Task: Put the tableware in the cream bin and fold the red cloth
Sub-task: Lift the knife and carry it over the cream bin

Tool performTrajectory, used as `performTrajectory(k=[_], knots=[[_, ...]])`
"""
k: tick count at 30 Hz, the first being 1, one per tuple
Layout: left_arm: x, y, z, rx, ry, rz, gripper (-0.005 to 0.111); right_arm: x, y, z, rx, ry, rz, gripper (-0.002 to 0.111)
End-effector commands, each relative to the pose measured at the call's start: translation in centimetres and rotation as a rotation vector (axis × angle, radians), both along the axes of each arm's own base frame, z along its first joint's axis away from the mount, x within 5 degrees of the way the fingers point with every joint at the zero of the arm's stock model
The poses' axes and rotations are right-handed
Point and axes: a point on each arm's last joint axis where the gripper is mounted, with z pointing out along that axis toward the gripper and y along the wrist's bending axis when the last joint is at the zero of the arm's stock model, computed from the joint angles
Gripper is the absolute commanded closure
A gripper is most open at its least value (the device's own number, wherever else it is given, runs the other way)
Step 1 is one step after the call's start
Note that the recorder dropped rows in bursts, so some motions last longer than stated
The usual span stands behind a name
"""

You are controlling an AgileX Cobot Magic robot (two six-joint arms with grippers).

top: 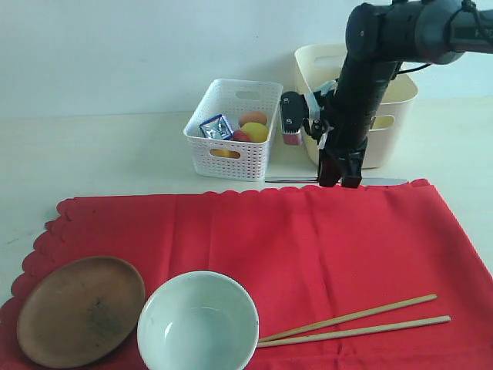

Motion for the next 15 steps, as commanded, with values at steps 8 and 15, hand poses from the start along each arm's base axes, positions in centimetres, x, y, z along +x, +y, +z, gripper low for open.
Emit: performTrajectory(k=[8,15], knots=[[0.0,0.0,0.1,-0.002,-0.016,0.004,0.107,-2.3,0.4,8.1,0.164,-0.088,-0.051,0.108],[0.0,0.0,0.1,-0.004,-0.016,0.004,0.107,-3.3,0.6,12.9,0.297,-0.242,-0.067,0.108]])
